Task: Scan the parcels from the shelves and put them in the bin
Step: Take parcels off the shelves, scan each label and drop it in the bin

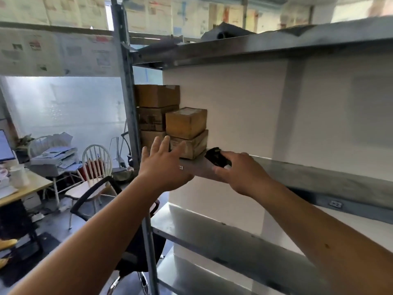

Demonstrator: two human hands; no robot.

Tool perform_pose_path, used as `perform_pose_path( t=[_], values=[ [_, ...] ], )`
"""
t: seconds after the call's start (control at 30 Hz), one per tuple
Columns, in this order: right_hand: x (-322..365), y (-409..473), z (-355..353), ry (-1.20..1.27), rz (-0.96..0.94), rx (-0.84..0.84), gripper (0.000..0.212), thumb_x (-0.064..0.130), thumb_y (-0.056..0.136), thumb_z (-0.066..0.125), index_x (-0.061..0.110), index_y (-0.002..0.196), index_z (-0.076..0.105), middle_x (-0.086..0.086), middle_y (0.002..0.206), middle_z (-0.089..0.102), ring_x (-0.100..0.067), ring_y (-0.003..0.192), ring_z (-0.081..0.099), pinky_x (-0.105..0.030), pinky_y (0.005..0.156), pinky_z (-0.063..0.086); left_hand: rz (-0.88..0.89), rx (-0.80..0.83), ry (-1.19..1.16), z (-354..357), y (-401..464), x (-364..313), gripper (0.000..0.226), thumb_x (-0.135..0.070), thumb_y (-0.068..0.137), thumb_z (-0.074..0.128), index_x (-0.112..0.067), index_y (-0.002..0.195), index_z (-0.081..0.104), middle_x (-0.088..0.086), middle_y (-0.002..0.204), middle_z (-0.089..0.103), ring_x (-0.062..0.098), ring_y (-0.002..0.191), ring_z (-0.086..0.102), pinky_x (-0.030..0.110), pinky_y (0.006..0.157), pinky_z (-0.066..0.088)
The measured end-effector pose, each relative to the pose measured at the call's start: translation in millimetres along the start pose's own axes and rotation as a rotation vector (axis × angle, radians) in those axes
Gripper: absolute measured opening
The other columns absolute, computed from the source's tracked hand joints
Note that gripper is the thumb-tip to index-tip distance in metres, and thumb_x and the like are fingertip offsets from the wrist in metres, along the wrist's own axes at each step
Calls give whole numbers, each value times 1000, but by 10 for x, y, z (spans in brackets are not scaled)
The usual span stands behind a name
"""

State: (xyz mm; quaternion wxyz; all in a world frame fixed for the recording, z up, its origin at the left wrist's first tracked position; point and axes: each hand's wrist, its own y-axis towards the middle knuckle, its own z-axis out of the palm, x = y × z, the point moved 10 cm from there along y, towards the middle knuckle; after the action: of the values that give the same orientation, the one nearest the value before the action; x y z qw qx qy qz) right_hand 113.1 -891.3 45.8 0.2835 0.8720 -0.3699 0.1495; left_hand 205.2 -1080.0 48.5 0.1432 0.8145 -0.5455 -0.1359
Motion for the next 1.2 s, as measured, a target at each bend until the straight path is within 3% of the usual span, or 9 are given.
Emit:
perform_pose_path(
  t=[0.23, 0.37, 0.6, 0.87, 0.97, 1.13, 1.2],
  values=[
    [118, 829, 254, -22, 103, -100, 52, 57, 94, 63, 35, 141, 59, 0, 120, 69, -20, 95, 65, -37, 79, 56, 150, -12, -24, -9, 970, 354, 88, -75, 87, 56, -48, 160, 14, 4, 175, 1, 34, 161, -8, 63, 127, 3],
    [117, 1223, 301, -33, 174, -160, 50, 55, 96, 63, 34, 141, 58, -1, 121, 68, -19, 93, 62, -31, 70, 47, 250, -22, -89, -73, 1434, 455, 95, -75, 84, 59, -48, 161, 10, 1, 175, 3, 32, 161, -5, 61, 128, 8],
    [-74, 1578, 472, -53, 317, -227, 60, 65, 93, 59, 38, 146, 51, -3, 122, 64, -21, 97, 64, -40, 86, 57, 276, 5, -317, -29, 1951, 516, 91, -71, 84, 62, -47, 161, 18, -4, 173, 14, 37, 155, 19, 60, 121, 32],
    [-289, 1683, 327, -64, 328, -258, 55, 56, 95, 63, 34, 145, 57, 0, 130, 68, -19, 106, 66, -36, 88, 55, 308, -89, -594, 13, 2045, 413, 69, -62, 91, 64, -47, 153, 37, -9, 164, 31, 28, 150, 25, 55, 121, 32],
    [-359, 1665, 233, -81, 306, -252, 56, 55, 96, 64, 32, 147, 56, 1, 133, 68, -18, 109, 65, -34, 88, 54, 244, -31, -857, 119, 2096, 374, 66, -59, 93, 67, -42, 152, 42, -6, 164, 29, 24, 146, 37, 39, 113, 42],
    [-468, 1683, 132, -77, 287, -245, 53, 52, 96, 64, 31, 144, 58, 1, 128, 69, -17, 104, 65, -36, 89, 55, 36, 77, -1089, 209, 2385, 419, 65, -64, 89, 69, -34, 144, 54, 1, 145, 53, 25, 124, 56, 49, 106, 53],
    [-492, 1710, 118, -84, 278, -235, 53, 52, 96, 65, 31, 144, 58, 1, 128, 70, -17, 104, 65, -37, 90, 55, -12, 165, -1103, 260, 2473, 387, 76, -66, 82, 73, -30, 146, 54, 3, 140, 57, 28, 120, 58, 48, 104, 54]
  ],
)
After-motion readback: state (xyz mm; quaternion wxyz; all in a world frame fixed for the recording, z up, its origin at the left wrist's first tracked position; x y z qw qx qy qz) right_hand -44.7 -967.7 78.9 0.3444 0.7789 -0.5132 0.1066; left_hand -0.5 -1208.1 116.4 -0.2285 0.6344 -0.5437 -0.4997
